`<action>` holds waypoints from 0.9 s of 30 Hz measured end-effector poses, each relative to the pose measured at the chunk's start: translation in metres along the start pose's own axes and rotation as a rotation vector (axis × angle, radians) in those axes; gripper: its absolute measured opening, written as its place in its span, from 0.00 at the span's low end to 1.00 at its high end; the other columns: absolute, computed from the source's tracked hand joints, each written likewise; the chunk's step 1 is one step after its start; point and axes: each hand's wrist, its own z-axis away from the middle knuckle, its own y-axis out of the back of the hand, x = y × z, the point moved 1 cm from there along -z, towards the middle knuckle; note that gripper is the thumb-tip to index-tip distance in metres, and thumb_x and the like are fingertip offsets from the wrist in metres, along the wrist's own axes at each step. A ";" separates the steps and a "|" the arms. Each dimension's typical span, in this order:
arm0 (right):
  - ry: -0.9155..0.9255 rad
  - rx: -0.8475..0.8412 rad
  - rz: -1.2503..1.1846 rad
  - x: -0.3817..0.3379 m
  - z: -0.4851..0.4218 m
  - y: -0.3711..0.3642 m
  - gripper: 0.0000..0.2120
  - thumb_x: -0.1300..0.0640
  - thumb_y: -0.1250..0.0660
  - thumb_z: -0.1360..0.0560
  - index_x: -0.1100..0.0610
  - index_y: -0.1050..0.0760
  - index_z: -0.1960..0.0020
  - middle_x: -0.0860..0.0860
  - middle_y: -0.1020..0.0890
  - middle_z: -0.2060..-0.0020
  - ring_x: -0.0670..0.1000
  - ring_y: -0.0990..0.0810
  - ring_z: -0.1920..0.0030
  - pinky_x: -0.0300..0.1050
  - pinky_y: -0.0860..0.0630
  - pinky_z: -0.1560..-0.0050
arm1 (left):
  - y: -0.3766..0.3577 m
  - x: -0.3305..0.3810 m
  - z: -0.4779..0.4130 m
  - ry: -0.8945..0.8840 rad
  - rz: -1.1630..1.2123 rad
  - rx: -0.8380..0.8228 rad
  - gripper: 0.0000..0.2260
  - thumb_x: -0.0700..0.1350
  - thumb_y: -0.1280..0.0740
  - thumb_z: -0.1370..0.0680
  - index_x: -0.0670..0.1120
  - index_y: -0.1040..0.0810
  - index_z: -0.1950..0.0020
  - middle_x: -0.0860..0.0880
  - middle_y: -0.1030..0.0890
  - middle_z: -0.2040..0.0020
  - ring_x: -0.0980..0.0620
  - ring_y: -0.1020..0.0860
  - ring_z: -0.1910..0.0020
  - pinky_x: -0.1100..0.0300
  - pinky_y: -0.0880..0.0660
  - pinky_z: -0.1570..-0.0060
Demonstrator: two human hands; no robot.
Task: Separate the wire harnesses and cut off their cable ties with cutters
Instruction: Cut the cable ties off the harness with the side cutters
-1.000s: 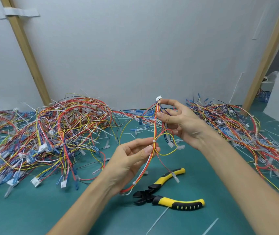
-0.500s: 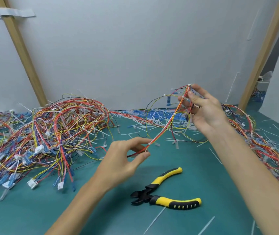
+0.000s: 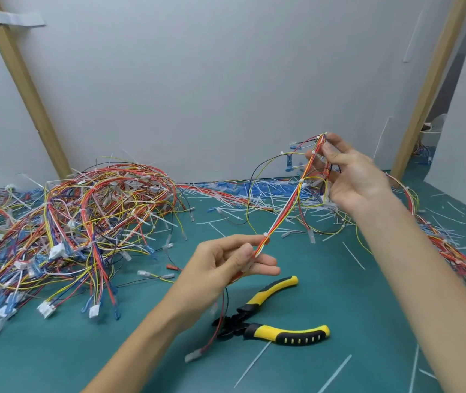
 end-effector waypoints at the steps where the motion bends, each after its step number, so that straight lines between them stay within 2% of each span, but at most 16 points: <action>1: 0.002 0.009 0.003 0.000 -0.001 0.001 0.11 0.67 0.36 0.20 0.52 0.23 0.48 0.51 0.17 0.56 0.49 0.13 0.62 0.52 0.24 0.55 | 0.001 0.000 0.000 0.017 0.011 -0.019 0.14 0.46 0.41 0.17 0.43 0.23 0.34 0.41 0.14 0.47 0.43 0.16 0.45 0.66 0.24 0.47; 2: 0.003 0.019 0.005 0.000 -0.002 0.002 0.10 0.67 0.36 0.20 0.52 0.23 0.49 0.52 0.18 0.55 0.49 0.13 0.62 0.53 0.23 0.53 | 0.003 0.000 -0.001 0.020 -0.010 -0.036 0.15 0.45 0.42 0.16 0.42 0.24 0.34 0.42 0.14 0.46 0.43 0.16 0.45 0.64 0.24 0.44; 3: 0.002 0.028 0.010 0.000 -0.002 0.004 0.10 0.67 0.37 0.20 0.52 0.24 0.50 0.53 0.18 0.55 0.50 0.14 0.62 0.50 0.23 0.57 | 0.006 0.001 -0.001 0.016 -0.082 -0.054 0.14 0.44 0.43 0.16 0.42 0.24 0.34 0.43 0.14 0.47 0.45 0.16 0.45 0.64 0.24 0.43; 5: -0.006 0.055 0.014 -0.002 -0.004 0.009 0.11 0.65 0.38 0.18 0.51 0.25 0.52 0.53 0.16 0.60 0.49 0.16 0.64 0.39 0.27 0.70 | 0.012 0.001 -0.002 0.006 -0.332 -0.090 0.14 0.44 0.44 0.15 0.44 0.22 0.36 0.47 0.13 0.49 0.50 0.16 0.44 0.63 0.26 0.40; 7: -0.006 0.098 -0.020 -0.005 -0.005 0.016 0.12 0.65 0.39 0.18 0.50 0.26 0.54 0.52 0.15 0.66 0.47 0.18 0.68 0.36 0.30 0.74 | 0.016 -0.001 -0.002 0.027 -0.429 -0.110 0.14 0.44 0.44 0.15 0.44 0.21 0.38 0.48 0.13 0.50 0.52 0.16 0.45 0.63 0.26 0.40; 9: 0.007 0.154 -0.069 -0.006 -0.006 0.022 0.12 0.66 0.39 0.18 0.50 0.27 0.55 0.53 0.15 0.67 0.47 0.18 0.69 0.34 0.30 0.75 | 0.015 -0.004 -0.001 0.096 -0.286 -0.114 0.16 0.45 0.45 0.16 0.41 0.23 0.36 0.42 0.14 0.49 0.46 0.16 0.46 0.63 0.25 0.42; 12: 0.037 0.239 -0.071 -0.006 -0.008 0.029 0.12 0.66 0.39 0.18 0.51 0.28 0.54 0.55 0.16 0.62 0.49 0.18 0.68 0.34 0.31 0.76 | 0.010 -0.011 -0.001 0.202 0.058 -0.134 0.22 0.49 0.48 0.16 0.37 0.26 0.32 0.34 0.17 0.44 0.37 0.18 0.43 0.56 0.24 0.39; 17: 0.075 0.290 -0.067 -0.009 -0.013 0.037 0.09 0.64 0.40 0.17 0.50 0.28 0.51 0.52 0.15 0.68 0.49 0.19 0.71 0.35 0.35 0.75 | 0.005 -0.013 -0.001 0.257 0.443 -0.221 0.28 0.56 0.50 0.16 0.37 0.29 0.27 0.30 0.24 0.35 0.32 0.24 0.34 0.44 0.28 0.32; 19: 0.075 0.294 -0.060 -0.011 -0.014 0.041 0.09 0.63 0.40 0.17 0.50 0.28 0.49 0.52 0.15 0.68 0.49 0.18 0.70 0.36 0.35 0.73 | 0.003 -0.010 -0.001 0.248 0.575 -0.234 0.28 0.55 0.50 0.16 0.36 0.29 0.27 0.29 0.26 0.33 0.32 0.26 0.32 0.46 0.27 0.33; 22: 0.029 0.261 -0.053 -0.009 -0.017 0.046 0.10 0.63 0.41 0.17 0.49 0.27 0.48 0.52 0.14 0.65 0.50 0.17 0.67 0.36 0.32 0.72 | 0.000 -0.005 -0.001 0.236 0.659 -0.236 0.28 0.55 0.52 0.15 0.36 0.28 0.28 0.30 0.27 0.31 0.33 0.27 0.31 0.48 0.26 0.34; 24: -0.012 0.238 -0.077 -0.005 -0.019 0.049 0.11 0.62 0.42 0.16 0.49 0.25 0.47 0.50 0.15 0.57 0.50 0.15 0.62 0.37 0.27 0.72 | 0.000 -0.003 -0.001 0.227 0.699 -0.226 0.28 0.55 0.52 0.15 0.36 0.29 0.28 0.31 0.27 0.31 0.34 0.27 0.31 0.48 0.27 0.33; 27: -0.061 0.201 -0.083 0.000 -0.022 0.051 0.14 0.62 0.44 0.16 0.48 0.23 0.46 0.46 0.17 0.53 0.48 0.14 0.62 0.37 0.26 0.71 | -0.001 0.001 -0.001 0.178 0.665 -0.216 0.23 0.49 0.45 0.17 0.37 0.28 0.28 0.32 0.26 0.31 0.36 0.27 0.31 0.49 0.26 0.34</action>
